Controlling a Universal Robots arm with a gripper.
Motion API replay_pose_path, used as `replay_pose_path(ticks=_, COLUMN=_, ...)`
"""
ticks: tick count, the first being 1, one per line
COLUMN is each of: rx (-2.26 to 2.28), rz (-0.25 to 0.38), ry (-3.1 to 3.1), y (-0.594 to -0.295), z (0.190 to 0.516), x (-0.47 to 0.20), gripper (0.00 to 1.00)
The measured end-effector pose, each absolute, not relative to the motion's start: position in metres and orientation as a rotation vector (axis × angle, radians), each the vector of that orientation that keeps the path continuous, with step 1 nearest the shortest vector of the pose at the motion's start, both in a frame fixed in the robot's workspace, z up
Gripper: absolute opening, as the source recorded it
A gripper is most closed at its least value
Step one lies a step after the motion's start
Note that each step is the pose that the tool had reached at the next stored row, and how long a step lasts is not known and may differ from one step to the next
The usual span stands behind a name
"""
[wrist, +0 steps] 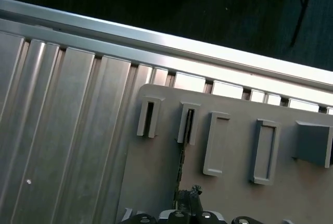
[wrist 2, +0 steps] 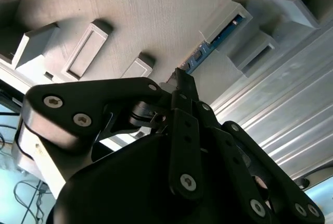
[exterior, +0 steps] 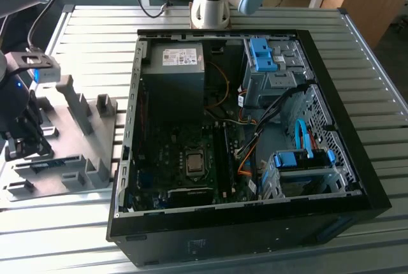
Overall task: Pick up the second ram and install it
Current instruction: 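Pick up the second ram and move it above second insertion slot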
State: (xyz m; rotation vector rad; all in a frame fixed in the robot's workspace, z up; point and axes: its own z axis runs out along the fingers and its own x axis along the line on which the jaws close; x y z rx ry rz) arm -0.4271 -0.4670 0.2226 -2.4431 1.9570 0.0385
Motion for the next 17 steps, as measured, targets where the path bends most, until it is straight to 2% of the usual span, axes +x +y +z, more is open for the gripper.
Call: replay_pose_path(ticks=17, rx=-2.562, rz=0.040, ry=1.800, y=-0.4670, z=0.2225, x=-0.4271, gripper=0.10)
